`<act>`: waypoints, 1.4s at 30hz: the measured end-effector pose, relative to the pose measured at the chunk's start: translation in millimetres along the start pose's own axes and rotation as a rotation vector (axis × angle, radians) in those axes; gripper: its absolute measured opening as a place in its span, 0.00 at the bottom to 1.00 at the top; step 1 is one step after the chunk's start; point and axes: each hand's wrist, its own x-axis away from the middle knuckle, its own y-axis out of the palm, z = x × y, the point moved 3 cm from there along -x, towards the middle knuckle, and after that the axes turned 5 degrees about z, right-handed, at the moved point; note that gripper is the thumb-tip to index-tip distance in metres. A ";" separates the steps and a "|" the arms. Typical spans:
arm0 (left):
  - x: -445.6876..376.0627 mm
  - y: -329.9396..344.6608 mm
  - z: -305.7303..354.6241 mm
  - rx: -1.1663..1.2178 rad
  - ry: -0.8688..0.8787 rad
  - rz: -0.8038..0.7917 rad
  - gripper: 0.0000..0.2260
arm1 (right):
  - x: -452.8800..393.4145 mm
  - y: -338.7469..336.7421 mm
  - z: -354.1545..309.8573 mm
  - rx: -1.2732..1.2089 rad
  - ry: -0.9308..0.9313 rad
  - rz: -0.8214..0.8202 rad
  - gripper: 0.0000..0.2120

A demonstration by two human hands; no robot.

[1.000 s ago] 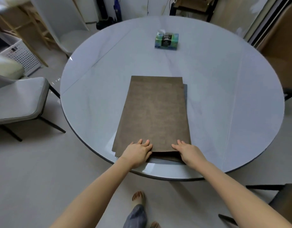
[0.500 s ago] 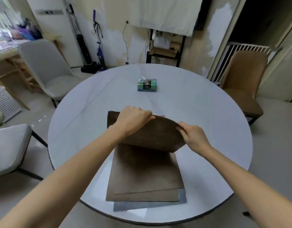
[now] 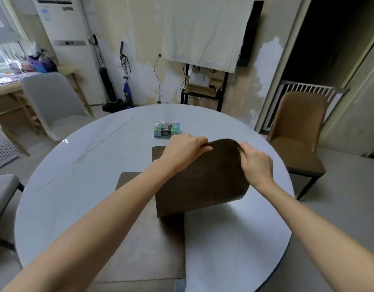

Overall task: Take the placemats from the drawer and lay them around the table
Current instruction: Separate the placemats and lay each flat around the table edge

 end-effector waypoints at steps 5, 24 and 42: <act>-93.8 61.0 84.5 0.079 -0.102 -0.198 0.08 | -23.1 -35.5 124.0 0.195 0.153 -0.099 0.16; -249.7 98.9 191.7 0.271 -0.083 0.117 0.20 | -30.1 -85.6 243.5 -0.103 0.448 0.179 0.27; 92.5 260.2 91.6 0.325 -0.499 -0.928 0.26 | 190.2 124.8 112.2 -0.173 0.146 -1.206 0.14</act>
